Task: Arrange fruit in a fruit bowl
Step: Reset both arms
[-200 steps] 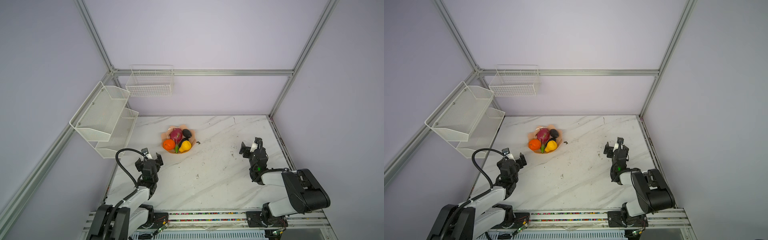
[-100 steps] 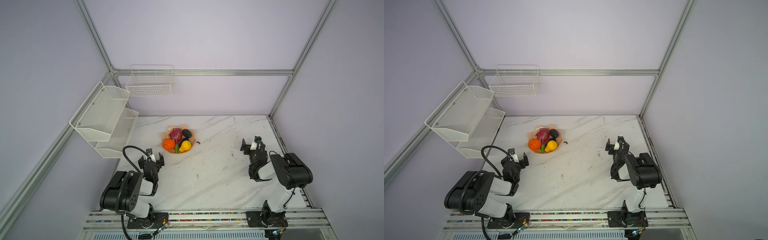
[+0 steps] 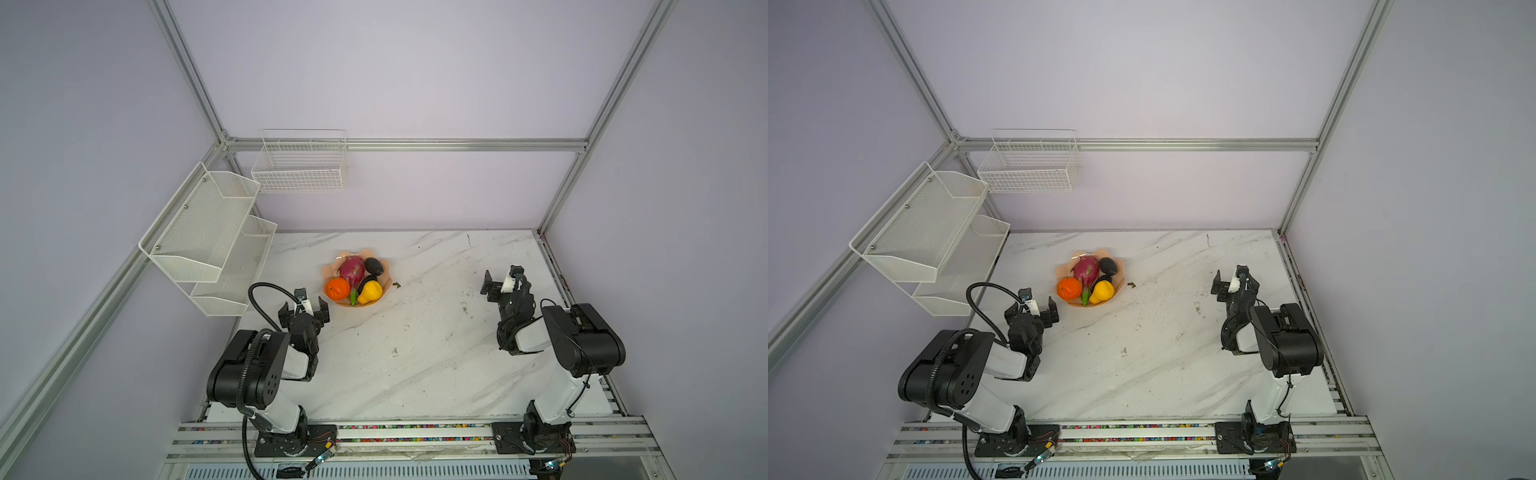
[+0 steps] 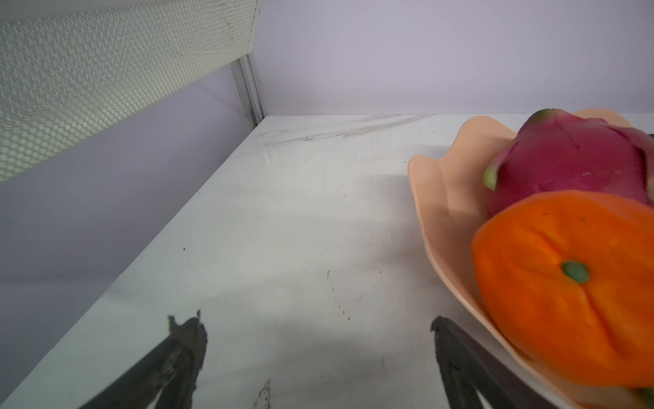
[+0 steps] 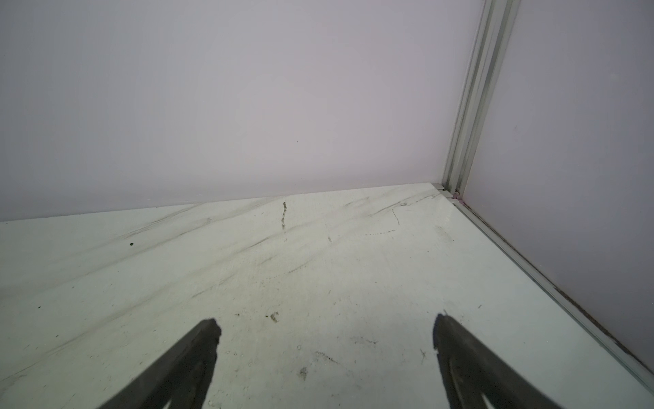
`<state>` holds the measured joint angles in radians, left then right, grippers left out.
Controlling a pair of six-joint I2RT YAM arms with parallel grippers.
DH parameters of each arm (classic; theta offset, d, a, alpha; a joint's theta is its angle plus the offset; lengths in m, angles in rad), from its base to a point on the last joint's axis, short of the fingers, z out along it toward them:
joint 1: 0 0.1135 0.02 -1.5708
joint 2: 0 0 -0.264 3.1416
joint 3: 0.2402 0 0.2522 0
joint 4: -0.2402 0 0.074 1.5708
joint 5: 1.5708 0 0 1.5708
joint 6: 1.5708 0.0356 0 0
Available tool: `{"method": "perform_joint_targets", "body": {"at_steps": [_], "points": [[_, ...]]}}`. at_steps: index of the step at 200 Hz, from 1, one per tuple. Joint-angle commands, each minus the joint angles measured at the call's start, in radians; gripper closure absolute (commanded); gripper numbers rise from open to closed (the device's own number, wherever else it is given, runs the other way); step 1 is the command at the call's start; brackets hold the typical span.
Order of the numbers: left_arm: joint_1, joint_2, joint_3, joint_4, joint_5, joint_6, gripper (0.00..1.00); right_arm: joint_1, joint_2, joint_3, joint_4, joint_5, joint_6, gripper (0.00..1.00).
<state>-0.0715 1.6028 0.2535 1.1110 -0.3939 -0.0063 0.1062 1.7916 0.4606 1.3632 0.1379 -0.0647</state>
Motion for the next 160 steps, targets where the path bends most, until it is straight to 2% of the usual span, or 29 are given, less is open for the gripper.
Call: {"method": "perform_joint_targets", "body": {"at_steps": [1, 33, 47, 52, 60, 69, 80, 92, 98, 103, 116, 128, 140, 160], "points": [[0.006, -0.008, 0.087, -0.046, -0.007, 0.01, 0.0, -0.003, -0.007, 0.005, 0.013, 0.007, -0.001, 0.03], [0.006, -0.013, 0.07, -0.014, -0.022, 0.009, 0.0, -0.003, -0.013, 0.001, 0.018, 0.018, 0.002, 0.03], [0.006, -0.015, 0.058, 0.004, -0.038, -0.001, 0.0, -0.012, -0.042, -0.061, 0.086, 0.203, 0.094, 0.03], [0.006, -0.016, 0.052, 0.013, -0.039, -0.003, 0.0, -0.014, -0.049, -0.106, 0.15, 0.218, 0.108, 0.03], [0.005, -0.017, 0.043, 0.028, -0.029, 0.002, 0.0, -0.015, -0.035, -0.152, 0.274, 0.21, 0.103, 0.03], [0.004, -0.015, 0.031, 0.052, 0.031, 0.026, 0.0, -0.016, -0.017, -0.156, 0.315, 0.188, 0.085, 0.03], [0.001, -0.012, 0.023, 0.072, 0.066, 0.05, 0.0, -0.012, -0.002, -0.111, 0.262, 0.114, 0.043, 0.03], [0.0, -0.006, 0.038, 0.054, -0.037, 0.006, 0.0, -0.003, -0.027, -0.049, 0.099, 0.036, 0.005, 0.03], [0.007, -0.009, 0.04, 0.045, -0.037, -0.006, 0.0, -0.001, -0.028, -0.037, 0.065, 0.03, -0.002, 0.03], [0.01, -0.013, 0.041, 0.033, -0.034, -0.012, 0.0, 0.0, -0.023, -0.047, 0.093, 0.053, 0.002, 0.03], [0.009, -0.014, 0.05, 0.018, -0.028, -0.005, 0.0, -0.005, -0.02, -0.134, 0.245, 0.248, 0.103, 0.03], [0.006, -0.008, 0.057, 0.012, -0.023, 0.004, 0.0, -0.023, -0.015, -0.167, 0.333, 0.202, 0.099, 0.03], [0.004, -0.008, 0.059, 0.008, -0.026, 0.005, 0.0, -0.023, -0.002, -0.133, 0.296, 0.168, 0.074, 0.03], [0.004, -0.009, 0.06, 0.006, -0.028, 0.005, 0.0, -0.017, -0.015, 0.025, -0.035, -0.029, -0.005, 0.03]]}}
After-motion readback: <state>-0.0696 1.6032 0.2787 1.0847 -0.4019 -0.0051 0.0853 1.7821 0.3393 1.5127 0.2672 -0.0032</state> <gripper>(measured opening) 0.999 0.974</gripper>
